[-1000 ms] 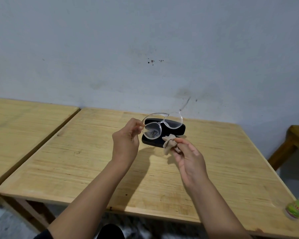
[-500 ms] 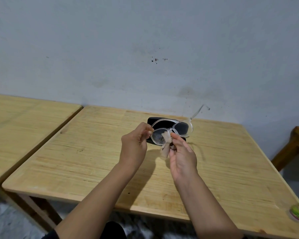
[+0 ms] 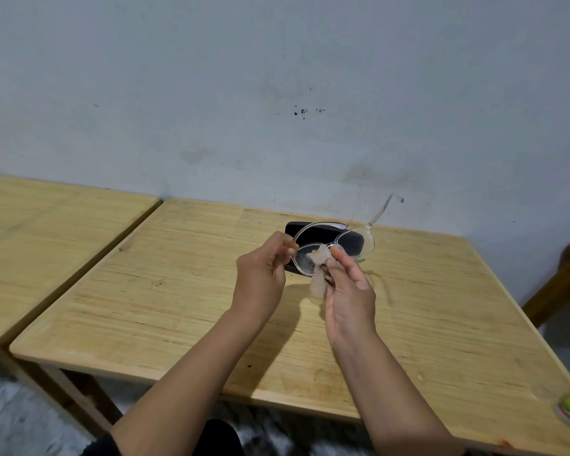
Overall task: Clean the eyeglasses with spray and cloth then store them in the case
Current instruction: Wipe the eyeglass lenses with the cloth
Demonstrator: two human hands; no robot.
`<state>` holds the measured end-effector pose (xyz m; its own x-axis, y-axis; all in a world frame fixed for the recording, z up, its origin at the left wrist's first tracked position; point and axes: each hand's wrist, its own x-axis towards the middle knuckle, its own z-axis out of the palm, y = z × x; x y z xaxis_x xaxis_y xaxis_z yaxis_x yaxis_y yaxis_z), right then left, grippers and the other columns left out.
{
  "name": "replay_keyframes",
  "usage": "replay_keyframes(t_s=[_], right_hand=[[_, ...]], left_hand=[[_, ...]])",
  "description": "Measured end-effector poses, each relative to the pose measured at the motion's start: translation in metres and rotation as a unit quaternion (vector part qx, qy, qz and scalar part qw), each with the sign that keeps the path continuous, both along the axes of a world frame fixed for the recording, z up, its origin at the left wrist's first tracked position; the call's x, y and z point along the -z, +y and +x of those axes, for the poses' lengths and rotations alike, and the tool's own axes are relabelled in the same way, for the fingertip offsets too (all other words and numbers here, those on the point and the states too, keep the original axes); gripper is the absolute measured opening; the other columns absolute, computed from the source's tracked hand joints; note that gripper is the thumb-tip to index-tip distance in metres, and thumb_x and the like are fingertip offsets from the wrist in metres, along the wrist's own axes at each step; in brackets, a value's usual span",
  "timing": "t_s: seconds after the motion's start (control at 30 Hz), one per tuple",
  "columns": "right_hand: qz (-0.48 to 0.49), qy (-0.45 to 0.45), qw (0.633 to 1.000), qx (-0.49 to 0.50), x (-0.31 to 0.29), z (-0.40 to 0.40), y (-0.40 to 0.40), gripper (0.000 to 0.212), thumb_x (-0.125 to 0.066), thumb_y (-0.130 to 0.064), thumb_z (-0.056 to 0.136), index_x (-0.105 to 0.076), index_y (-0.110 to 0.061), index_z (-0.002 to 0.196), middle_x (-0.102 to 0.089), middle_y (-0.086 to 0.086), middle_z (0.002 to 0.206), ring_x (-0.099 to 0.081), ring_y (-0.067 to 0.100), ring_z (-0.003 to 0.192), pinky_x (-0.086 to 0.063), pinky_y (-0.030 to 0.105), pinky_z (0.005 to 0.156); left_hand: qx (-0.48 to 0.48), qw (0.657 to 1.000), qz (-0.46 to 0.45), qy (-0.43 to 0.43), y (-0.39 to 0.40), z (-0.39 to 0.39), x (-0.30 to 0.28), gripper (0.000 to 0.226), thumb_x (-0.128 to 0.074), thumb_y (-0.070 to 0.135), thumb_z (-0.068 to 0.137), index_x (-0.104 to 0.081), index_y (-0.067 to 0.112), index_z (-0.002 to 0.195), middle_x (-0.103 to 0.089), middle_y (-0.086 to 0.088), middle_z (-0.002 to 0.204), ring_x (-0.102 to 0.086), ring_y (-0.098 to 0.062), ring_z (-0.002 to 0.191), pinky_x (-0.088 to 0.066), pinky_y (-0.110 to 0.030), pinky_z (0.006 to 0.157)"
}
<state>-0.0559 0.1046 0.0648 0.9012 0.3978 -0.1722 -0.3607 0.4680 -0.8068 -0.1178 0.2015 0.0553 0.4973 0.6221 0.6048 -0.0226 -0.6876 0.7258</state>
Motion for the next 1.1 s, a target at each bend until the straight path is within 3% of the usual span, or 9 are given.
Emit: replay_keyframes(t_s=[0.13, 0.23, 0.43, 0.57, 0.6, 0.67, 0.77, 0.93, 1.1], right_hand=[[-0.049, -0.060, 0.997, 0.013, 0.004, 0.003, -0.001, 0.025, -0.065, 0.002, 0.081, -0.064, -0.022, 0.088, -0.068, 0.016, 0.107, -0.065, 0.018, 0.093, -0.050, 0.029, 0.083], [-0.087, -0.112, 0.990, -0.018, 0.004, 0.007, -0.006, 0.023, -0.066, -0.001, 0.082, -0.065, -0.023, 0.086, -0.069, 0.013, 0.102, -0.065, 0.017, 0.089, -0.051, 0.031, 0.083], [-0.153, -0.205, 0.961, -0.104, 0.002, 0.013, -0.017, 0.021, -0.062, -0.004, 0.086, -0.073, -0.022, 0.088, -0.072, -0.005, 0.084, -0.066, 0.004, 0.082, -0.051, 0.018, 0.074], [-0.182, -0.230, 0.939, -0.182, -0.003, 0.017, -0.026, 0.015, -0.067, -0.011, 0.083, -0.074, -0.019, 0.095, -0.070, -0.004, 0.071, -0.064, 0.010, 0.079, -0.057, 0.047, 0.071], [-0.191, -0.235, 0.934, -0.192, -0.004, 0.017, -0.028, 0.016, -0.068, -0.011, 0.082, -0.073, -0.019, 0.095, -0.068, -0.004, 0.071, -0.063, 0.008, 0.076, -0.058, 0.047, 0.066], [-0.199, -0.248, 0.927, -0.199, -0.008, 0.017, -0.031, 0.019, -0.069, -0.007, 0.080, -0.073, -0.018, 0.095, -0.064, -0.004, 0.076, -0.061, 0.000, 0.067, -0.056, 0.028, 0.052], [-0.204, -0.265, 0.925, -0.181, -0.010, 0.017, -0.029, 0.023, -0.068, 0.002, 0.076, -0.072, -0.016, 0.090, -0.065, -0.004, 0.077, -0.059, -0.003, 0.061, -0.047, 0.012, 0.047], [-0.193, -0.208, 0.947, -0.149, 0.001, 0.009, -0.023, 0.012, -0.072, -0.002, 0.074, -0.069, -0.010, 0.082, -0.065, 0.013, 0.072, -0.061, 0.016, 0.063, -0.057, 0.040, 0.053], [-0.146, -0.169, 0.975, 0.006, 0.012, 0.001, -0.010, 0.011, -0.072, -0.008, 0.078, -0.069, -0.019, 0.076, -0.072, 0.006, 0.084, -0.067, 0.013, 0.076, -0.053, 0.025, 0.067]], left_hand=[[0.011, 1.000, 0.011, -0.001, -0.001, -0.001, -0.001, 0.043, -0.045, -0.016, 0.079, -0.054, 0.026, 0.083, -0.068, -0.001, 0.074, -0.064, -0.006, 0.078, -0.044, -0.006, 0.059], [0.018, 1.000, 0.003, 0.000, 0.000, -0.002, -0.002, 0.041, -0.044, -0.013, 0.079, -0.054, 0.026, 0.084, -0.068, -0.003, 0.075, -0.065, -0.011, 0.078, -0.049, -0.019, 0.062], [0.022, 1.000, -0.005, 0.016, 0.003, -0.004, -0.004, 0.040, -0.047, -0.014, 0.080, -0.057, 0.025, 0.083, -0.067, 0.001, 0.072, -0.065, -0.008, 0.076, -0.049, -0.018, 0.062], [0.026, 0.999, -0.025, 0.022, 0.005, -0.005, -0.004, 0.041, -0.045, -0.014, 0.080, -0.058, 0.024, 0.083, -0.069, 0.000, 0.075, -0.066, -0.011, 0.074, -0.052, -0.023, 0.067], [0.026, 0.999, -0.025, 0.023, 0.005, -0.006, -0.005, 0.040, -0.045, -0.014, 0.079, -0.059, 0.022, 0.083, -0.068, 0.000, 0.075, -0.066, -0.011, 0.074, -0.051, -0.022, 0.066], [0.026, 0.999, -0.020, 0.024, 0.005, -0.006, -0.005, 0.037, -0.044, -0.015, 0.079, -0.060, 0.018, 0.084, -0.068, -0.001, 0.074, -0.065, -0.011, 0.073, -0.050, -0.021, 0.064], [0.027, 0.999, -0.010, 0.019, 0.005, -0.006, -0.004, 0.042, -0.043, -0.016, 0.078, -0.059, 0.022, 0.083, -0.067, 0.001, 0.073, -0.066, -0.011, 0.074, -0.050, -0.020, 0.063], [0.029, 0.999, 0.004, 0.018, 0.003, -0.007, 0.000, 0.038, -0.044, -0.018, 0.077, -0.063, 0.013, 0.087, -0.068, 0.000, 0.077, -0.065, -0.007, 0.080, -0.048, -0.009, 0.063], [0.048, 0.998, 0.041, 0.002, -0.006, -0.005, 0.007, 0.037, -0.044, -0.009, 0.079, -0.058, 0.025, 0.087, -0.071, -0.002, 0.082, -0.064, 0.004, 0.080, -0.051, -0.014, 0.066]])
